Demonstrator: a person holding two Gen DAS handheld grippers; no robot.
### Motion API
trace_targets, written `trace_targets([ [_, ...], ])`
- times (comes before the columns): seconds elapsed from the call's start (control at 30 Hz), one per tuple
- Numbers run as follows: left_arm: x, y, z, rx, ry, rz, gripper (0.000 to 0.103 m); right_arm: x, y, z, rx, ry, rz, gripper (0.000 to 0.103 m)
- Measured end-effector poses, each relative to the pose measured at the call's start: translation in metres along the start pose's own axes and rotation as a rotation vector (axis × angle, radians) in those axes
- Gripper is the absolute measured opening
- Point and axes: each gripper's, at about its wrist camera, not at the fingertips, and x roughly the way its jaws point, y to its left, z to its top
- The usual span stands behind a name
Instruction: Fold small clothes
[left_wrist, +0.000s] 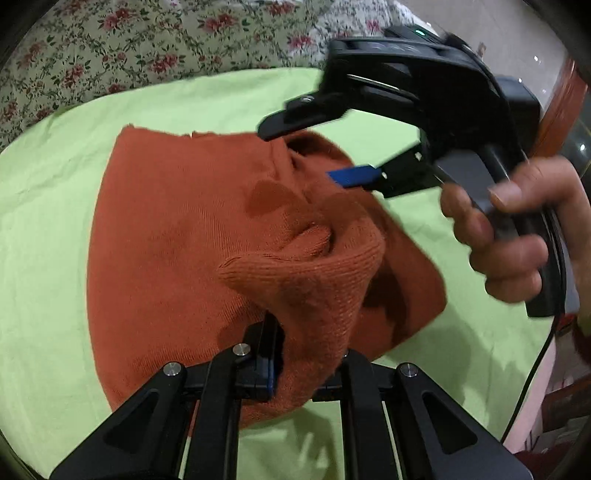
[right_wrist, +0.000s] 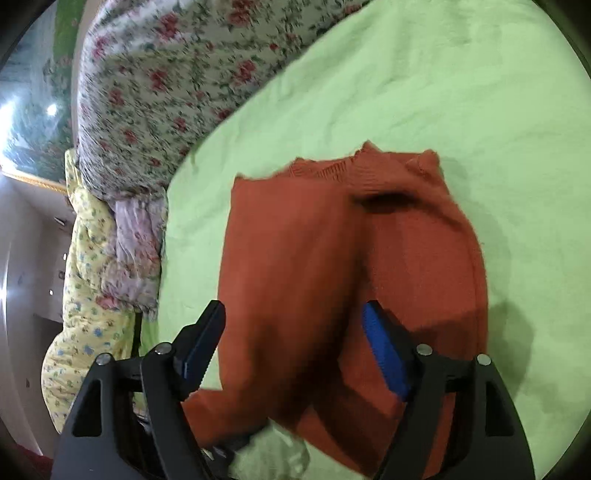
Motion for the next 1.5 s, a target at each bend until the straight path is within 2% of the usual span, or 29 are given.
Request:
trace_targets([
  [0.13,-0.001,0.003,0.005,0.003,0.0,0.0,0.009,0.023,-0.004,0.006,-0.014,0.026,-0.024,0.077],
  [0.2,0.001,-0.001,0.006,0.02,0.006,0.012,0.009,0.029,-0.005,0.012,-0.024,0.005,-0.028,0.077],
  [0.23,0.001,-0.003,0.004,0.025,0.008,0.017,0.009,0.031,-0.004,0.014,-0.04,-0.01,-0.038,0.07],
  [0.27,0.0,-0.004,0.002,0.028,0.01,0.022,0.009,0.035,0.0,0.018,-0.069,-0.017,-0.059,0.052],
  [0.3,0.001,-0.005,0.004,0.029,0.013,0.025,0.009,0.04,0.004,0.021,-0.097,-0.009,-0.085,0.042],
  [0.37,0.0,-0.009,0.007,0.025,0.019,0.02,0.009,0.046,0.005,0.026,-0.131,0.004,-0.14,0.014],
  [0.47,-0.009,-0.023,0.021,0.041,-0.013,-0.018,0.009,0.04,0.003,0.034,-0.179,-0.01,-0.186,0.013],
  [0.57,-0.018,-0.044,0.037,0.091,-0.063,-0.075,0.01,0.002,0.005,0.036,-0.223,-0.123,-0.176,0.013],
  [0.6,-0.015,-0.055,0.041,0.114,-0.058,-0.089,0.01,-0.018,0.006,0.035,-0.24,-0.183,-0.18,0.013],
  [0.63,-0.01,-0.062,0.041,0.127,-0.047,-0.094,0.01,-0.027,0.004,0.035,-0.243,-0.205,-0.195,0.013],
  [0.8,0.023,-0.075,0.032,0.123,0.039,-0.112,0.01,-0.032,-0.035,0.037,-0.169,-0.176,-0.237,0.013],
  [0.9,0.028,-0.072,0.033,0.116,0.058,-0.137,0.015,-0.024,-0.045,0.034,-0.155,-0.163,-0.248,0.014],
  [0.93,0.029,-0.071,0.034,0.117,0.066,-0.145,0.019,-0.022,-0.05,0.032,-0.144,-0.156,-0.246,0.016],
  [1.03,0.023,-0.068,0.034,0.131,0.079,-0.159,0.024,-0.022,-0.059,0.032,-0.086,-0.141,-0.238,0.037],
  [1.1,0.016,-0.062,0.027,0.14,0.094,-0.167,0.03,-0.028,-0.06,0.029,-0.063,-0.151,-0.247,0.042],
  [1.2,-0.001,-0.047,0.009,0.145,0.106,-0.147,0.035,-0.051,-0.056,0.019,-0.059,-0.201,-0.249,0.042],
  [1.33,-0.022,-0.016,-0.024,0.136,0.124,-0.041,0.044,-0.078,-0.046,0.0,-0.063,-0.241,-0.23,0.042],
  [1.5,-0.024,0.027,-0.05,0.077,0.159,0.075,0.044,-0.083,-0.027,-0.031,-0.089,-0.186,-0.174,0.042],
])
